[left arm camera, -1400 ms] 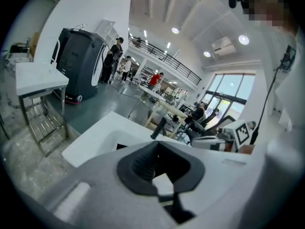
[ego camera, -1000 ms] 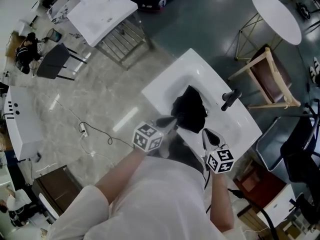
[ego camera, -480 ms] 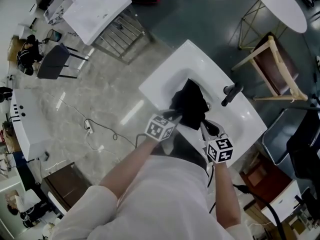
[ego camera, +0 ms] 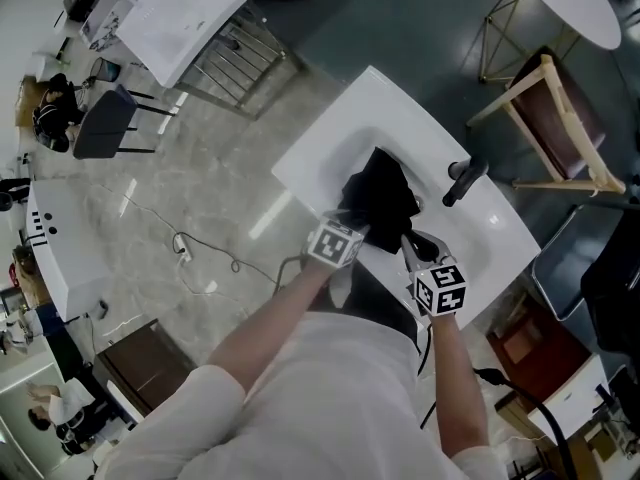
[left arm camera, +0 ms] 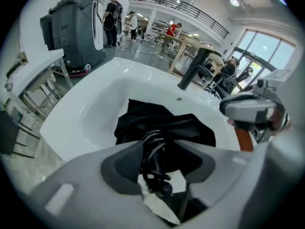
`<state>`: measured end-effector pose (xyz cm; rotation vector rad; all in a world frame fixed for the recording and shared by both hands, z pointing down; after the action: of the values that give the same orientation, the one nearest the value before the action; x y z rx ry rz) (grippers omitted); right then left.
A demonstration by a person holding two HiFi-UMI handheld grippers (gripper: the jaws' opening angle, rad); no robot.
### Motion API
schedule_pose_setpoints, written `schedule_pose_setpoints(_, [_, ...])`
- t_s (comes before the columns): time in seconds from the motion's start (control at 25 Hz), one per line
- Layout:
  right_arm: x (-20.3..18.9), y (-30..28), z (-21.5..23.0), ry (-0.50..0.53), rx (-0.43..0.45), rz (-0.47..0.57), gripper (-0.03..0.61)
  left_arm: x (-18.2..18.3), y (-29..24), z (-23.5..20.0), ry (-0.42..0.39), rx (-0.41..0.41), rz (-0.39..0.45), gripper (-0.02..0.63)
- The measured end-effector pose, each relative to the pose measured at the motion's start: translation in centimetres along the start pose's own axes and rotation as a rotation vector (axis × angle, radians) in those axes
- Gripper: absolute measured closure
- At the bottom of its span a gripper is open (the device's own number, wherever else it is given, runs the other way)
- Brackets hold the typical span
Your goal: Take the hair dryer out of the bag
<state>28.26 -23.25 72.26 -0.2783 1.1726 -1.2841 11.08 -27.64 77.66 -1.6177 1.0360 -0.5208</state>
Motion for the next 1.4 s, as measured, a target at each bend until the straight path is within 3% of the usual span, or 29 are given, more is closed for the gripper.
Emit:
schedule_pose_setpoints(0.2, [-0.8,-0.5,0.2,-0.015,0.007,-0.002,0.534,0.9,-0.9,0.4,-0.012,0.061,-0.037,0.354])
schedule_pose_setpoints(0.44, [-1.5,-1.0,0.7,-0.022,-0.008,-0.006,0.534,1.7,-3.1,0.5,-0.081,0.121,-0.12,0.353])
schedule_pose_setpoints(0.72, [-2.1,-1.2,0.4,-0.029,-0.001,-0.009,0.534,1.3,-5.3,-0.2,-0.055,0.151,-0.224,0.351])
schedule_pose_setpoints(0.88, [-2.4,-1.3,0.6,-0.047,-0.005,-0.011,0.534,1.4,-6.0,-0.3,-0.089,0.196,-0.269,0.376])
schedule_pose_setpoints(1.04, [-2.4,-1.4,0.8,-0.056,-0.029,-0.014,0.534,1.7,-6.2,-0.4,-0.134,0.166,-0.298,0.388])
schedule_pose_setpoints(1.24, [-2.3,-1.2,1.1,-0.061,-0.074,-0.007,0.529,1.7,-5.4,-0.7,-0.092,0.096,-0.278,0.4])
schedule_pose_setpoints(1.4, [-1.8,-1.1,1.3,-0.059,-0.107,0.0,0.52,1.9,-3.3,-1.4,-0.09,0.12,-0.203,0.402])
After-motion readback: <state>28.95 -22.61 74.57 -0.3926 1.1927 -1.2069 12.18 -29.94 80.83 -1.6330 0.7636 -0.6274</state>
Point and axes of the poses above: the fingertips, and each gripper's own axes: y backward along the fingers, z to its right, x out of its top, the point moved 7 cm from there along y, backward along the fingers, and after that the axes turned 12 degrees about -z, right-handed, at the moved point
